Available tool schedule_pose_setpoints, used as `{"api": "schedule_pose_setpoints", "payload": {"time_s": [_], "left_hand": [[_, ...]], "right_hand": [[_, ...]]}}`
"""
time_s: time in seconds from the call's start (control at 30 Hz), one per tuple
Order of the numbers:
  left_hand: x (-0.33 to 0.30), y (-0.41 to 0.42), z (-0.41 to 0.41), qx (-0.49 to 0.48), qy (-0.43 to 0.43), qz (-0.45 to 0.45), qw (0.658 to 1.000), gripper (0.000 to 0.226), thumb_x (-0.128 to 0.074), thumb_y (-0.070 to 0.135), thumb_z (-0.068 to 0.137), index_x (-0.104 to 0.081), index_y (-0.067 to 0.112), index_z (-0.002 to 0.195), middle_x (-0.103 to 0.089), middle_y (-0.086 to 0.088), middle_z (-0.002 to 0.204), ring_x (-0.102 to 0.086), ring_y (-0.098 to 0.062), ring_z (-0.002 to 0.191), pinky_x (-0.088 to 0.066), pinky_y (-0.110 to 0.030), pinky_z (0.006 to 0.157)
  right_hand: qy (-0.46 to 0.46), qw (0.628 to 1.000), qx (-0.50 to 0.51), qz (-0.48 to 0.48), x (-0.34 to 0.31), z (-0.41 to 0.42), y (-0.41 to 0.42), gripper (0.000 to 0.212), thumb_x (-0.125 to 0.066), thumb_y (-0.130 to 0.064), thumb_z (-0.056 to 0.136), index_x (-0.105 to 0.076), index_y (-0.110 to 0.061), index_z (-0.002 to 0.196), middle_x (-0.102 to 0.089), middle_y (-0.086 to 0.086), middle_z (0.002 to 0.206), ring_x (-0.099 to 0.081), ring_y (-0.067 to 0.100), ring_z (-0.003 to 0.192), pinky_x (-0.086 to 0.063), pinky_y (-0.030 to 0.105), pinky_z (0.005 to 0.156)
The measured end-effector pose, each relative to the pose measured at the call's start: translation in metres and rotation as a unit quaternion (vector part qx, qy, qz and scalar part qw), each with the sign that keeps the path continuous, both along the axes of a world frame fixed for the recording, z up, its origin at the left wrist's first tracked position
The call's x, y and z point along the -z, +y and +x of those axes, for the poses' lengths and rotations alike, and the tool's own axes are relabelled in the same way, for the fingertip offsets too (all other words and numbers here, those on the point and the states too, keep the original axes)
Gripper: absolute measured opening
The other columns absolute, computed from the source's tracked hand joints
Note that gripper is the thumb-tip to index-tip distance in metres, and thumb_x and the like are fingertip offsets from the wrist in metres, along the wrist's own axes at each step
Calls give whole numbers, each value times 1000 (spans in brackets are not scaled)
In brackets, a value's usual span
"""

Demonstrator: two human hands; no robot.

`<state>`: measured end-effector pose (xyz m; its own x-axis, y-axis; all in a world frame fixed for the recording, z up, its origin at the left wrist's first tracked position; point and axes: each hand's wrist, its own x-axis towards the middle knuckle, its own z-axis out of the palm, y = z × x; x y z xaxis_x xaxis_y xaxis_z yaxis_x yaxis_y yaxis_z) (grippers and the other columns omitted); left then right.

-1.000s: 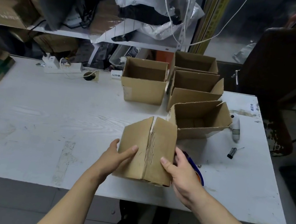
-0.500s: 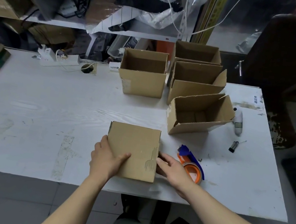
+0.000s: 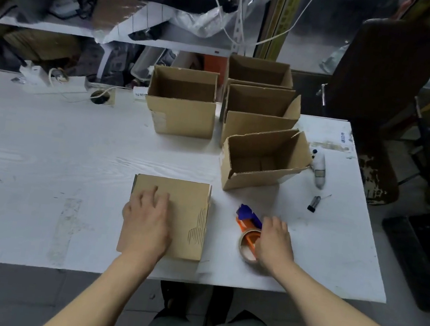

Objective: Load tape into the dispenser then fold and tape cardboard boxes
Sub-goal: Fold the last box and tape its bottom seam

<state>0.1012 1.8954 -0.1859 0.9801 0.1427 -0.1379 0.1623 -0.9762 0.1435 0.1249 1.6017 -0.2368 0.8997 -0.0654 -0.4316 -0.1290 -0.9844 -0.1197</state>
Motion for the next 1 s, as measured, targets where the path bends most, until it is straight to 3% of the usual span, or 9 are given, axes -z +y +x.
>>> {"api": "schedule_pose_setpoints", "payload": {"time_s": [0.1,0.23,0.33,0.43,0.53,0.63,0.73,0.83,1.0], "left_hand": [[-2,-17,2,43,-9,-35,998,37,-76,20,83,-69,20,120,-60,-11,140,-50,-39,124,-45,-50,98],[-29,-40,5,-8,39,-291,956,41,-65,40,99,-63,25,137,-68,3,127,-63,-18,113,-52,-40,99],[-55,-56,7,-174,115,-498,842,45,-66,52,97,-67,22,131,-75,7,110,-71,-8,101,-58,-37,97],[-73,-62,9,-271,203,-616,711,48,-63,55,99,-72,11,117,-80,-5,105,-76,-18,101,-60,-43,96],[-85,-60,7,-277,227,-668,652,48,-66,53,97,-73,9,113,-80,-3,89,-78,-18,91,-59,-40,90],[-90,-58,6,-264,199,-670,664,41,-68,46,98,-77,7,110,-81,-8,96,-79,-21,91,-61,-41,90],[-89,-56,3,-239,171,-662,690,32,-66,36,102,-76,6,102,-81,-8,96,-78,-21,91,-61,-42,94],[-84,-58,-1,-219,128,-622,741,31,-64,31,104,-73,10,83,-77,-6,82,-73,-21,85,-61,-44,93],[-73,-60,-5,-189,47,-516,834,30,-63,39,102,-76,21,83,-77,2,76,-73,-21,79,-62,-48,85]], "right_hand": [[26,996,61,64,-5,8,-4,23,-64,-18,93,-55,-13,113,-55,10,124,-57,27,104,-51,36,87],[5,964,126,234,-26,9,-3,39,-81,-22,79,-48,-23,100,-54,-1,105,-60,19,88,-48,29,67],[-29,925,79,371,-58,-2,5,58,-80,-7,81,-47,-36,120,-58,-10,116,-59,13,106,-52,20,78],[-101,911,-5,399,-81,-10,7,83,-79,1,80,-44,-47,138,-50,-20,131,-49,-3,120,-51,12,85],[-163,902,-97,388,-89,-13,5,79,-83,-13,82,-45,-44,144,-45,-17,133,-47,0,119,-51,14,83],[-209,897,-159,356,-88,-13,2,75,-80,-36,86,-43,-39,151,-46,-9,132,-50,11,115,-56,23,83],[-248,892,-206,316,-85,-13,0,72,-73,-38,89,-46,-31,155,-49,0,129,-50,18,113,-58,34,83],[-280,885,-239,284,-84,-12,0,71,-78,-27,88,-51,-23,153,-52,5,127,-50,18,113,-58,37,80],[-313,878,-267,245,-82,-9,4,64,-67,-30,93,-48,-20,154,-55,11,127,-51,21,113,-58,34,78]]}}
